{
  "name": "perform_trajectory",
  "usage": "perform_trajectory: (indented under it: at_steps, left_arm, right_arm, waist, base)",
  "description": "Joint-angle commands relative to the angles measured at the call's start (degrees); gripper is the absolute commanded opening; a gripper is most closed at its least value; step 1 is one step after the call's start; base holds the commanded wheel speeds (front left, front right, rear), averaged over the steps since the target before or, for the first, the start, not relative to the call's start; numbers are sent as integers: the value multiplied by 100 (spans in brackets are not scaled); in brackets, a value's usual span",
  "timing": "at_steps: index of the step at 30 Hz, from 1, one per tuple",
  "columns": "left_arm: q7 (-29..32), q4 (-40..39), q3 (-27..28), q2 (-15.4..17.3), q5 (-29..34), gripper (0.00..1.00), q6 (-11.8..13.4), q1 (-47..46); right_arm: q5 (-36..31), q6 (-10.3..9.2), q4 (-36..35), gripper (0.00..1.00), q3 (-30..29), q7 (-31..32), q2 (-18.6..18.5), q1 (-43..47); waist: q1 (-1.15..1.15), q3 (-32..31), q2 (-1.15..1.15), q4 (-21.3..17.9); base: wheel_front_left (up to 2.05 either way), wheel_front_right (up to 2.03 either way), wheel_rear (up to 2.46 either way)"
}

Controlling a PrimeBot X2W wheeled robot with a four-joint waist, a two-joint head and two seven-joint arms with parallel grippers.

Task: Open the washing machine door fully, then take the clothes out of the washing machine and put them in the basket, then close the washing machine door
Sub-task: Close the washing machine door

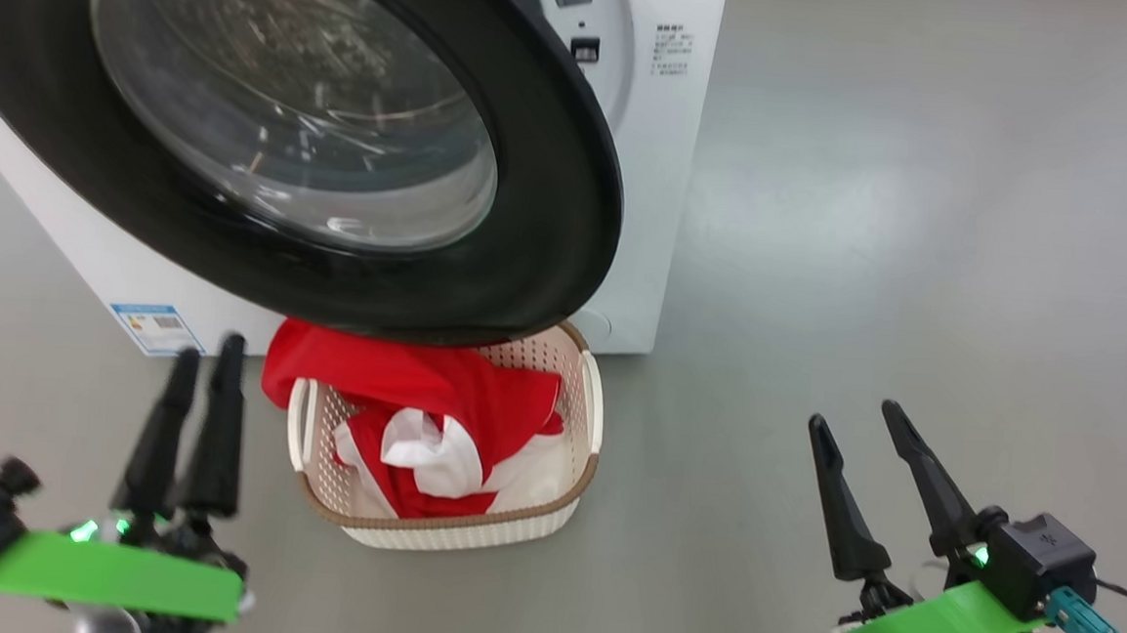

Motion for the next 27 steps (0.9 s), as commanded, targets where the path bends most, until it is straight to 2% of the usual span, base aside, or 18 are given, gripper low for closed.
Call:
perform_trajectory:
  at_steps: [1, 13, 16, 23, 27]
  left_arm:
    - [-118, -116, 79, 165, 259, 100, -35, 55]
    - [-720, 151, -393, 471, 2182, 100, 220, 624]
    - [-759, 129, -367, 415, 2384, 100, 229, 683]
    - [-782, 47, -126, 176, 3298, 100, 342, 965]
    - [-783, 58, -6, 9, 3595, 100, 248, 1091]
  right_arm:
    - [-71, 26, -163, 100, 44, -37, 4, 21]
    - [-50, 26, -408, 100, -205, -37, 4, 545]
    - [-44, 26, -507, 100, -212, -37, 4, 603]
    - [-40, 26, -731, 100, -294, -37, 4, 762]
    - [-51, 26, -757, 100, -326, -37, 4, 836]
  waist:
    - [0, -222, 0, 66]
    - [0, -742, 0, 115]
    - [0, -779, 0, 118]
    - [0, -876, 0, 133]
    - [0, -891, 0, 155]
  base:
    - [0, 0, 0]
    - [0, 0, 0]
    - [0, 0, 0]
    - [0, 0, 0]
    - [0, 0, 0]
